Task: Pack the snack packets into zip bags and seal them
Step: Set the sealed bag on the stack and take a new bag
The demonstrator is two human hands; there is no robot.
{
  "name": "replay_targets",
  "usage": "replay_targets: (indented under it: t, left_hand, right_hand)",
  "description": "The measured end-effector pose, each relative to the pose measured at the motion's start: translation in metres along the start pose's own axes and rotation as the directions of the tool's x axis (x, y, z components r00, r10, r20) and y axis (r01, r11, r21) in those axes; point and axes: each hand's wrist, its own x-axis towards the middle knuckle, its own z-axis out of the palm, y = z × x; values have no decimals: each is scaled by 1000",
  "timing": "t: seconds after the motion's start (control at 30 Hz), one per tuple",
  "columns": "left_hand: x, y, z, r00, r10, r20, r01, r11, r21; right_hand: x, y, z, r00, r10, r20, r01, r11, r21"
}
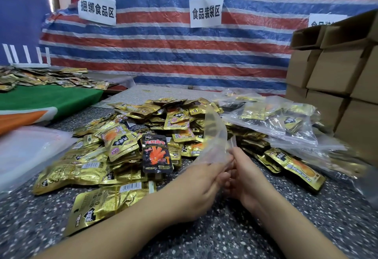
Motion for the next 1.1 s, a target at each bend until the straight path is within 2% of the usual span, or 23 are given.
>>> replay_targets:
  t: [0.13, 0.2, 0.3, 0.43, 0.53, 0.67, 0.83, 0.93, 1.1]
  left_hand:
    - [-2, -3, 4, 998, -39, 51, 37, 999, 37]
    - [-2, 1, 4, 999, -40, -16, 40, 999, -22]
    - [-1, 0, 3, 981, -173, -91, 161, 979, -124]
    - [2, -8, 2, 913, -360, -194, 294, 907, -300]
    - [7, -15, 2, 842, -495, -216, 367, 818, -443]
    - [9, -20, 3, 785, -578, -221, 399, 746, -532]
    - [9, -23, -4, 758, -564, -328, 366, 784, -502]
    - [8, -23, -6, 781, -514, -356, 367, 838, -404]
    - [9, -18, -8, 812, -483, -328, 395, 868, -300]
  right_hand:
    - [2, -2, -2, 997, -52, -53, 53, 998, 29]
    - [2, -3, -3, 995, -71, -73, 75, 996, 51]
    - [0, -2, -3, 987, -127, -95, 129, 992, 11]
    - [-2, -2, -2, 970, -220, -98, 202, 965, -167]
    - [-5, -2, 2, 955, -283, -87, 251, 930, -269]
    - [-7, -2, 4, 950, -304, -76, 268, 913, -307]
    - [-9, -3, 3, 937, -339, -87, 299, 904, -306]
    - [-5, -3, -3, 897, -403, -183, 341, 893, -294]
    - [-5, -10, -15, 806, -463, -368, 465, 881, -88]
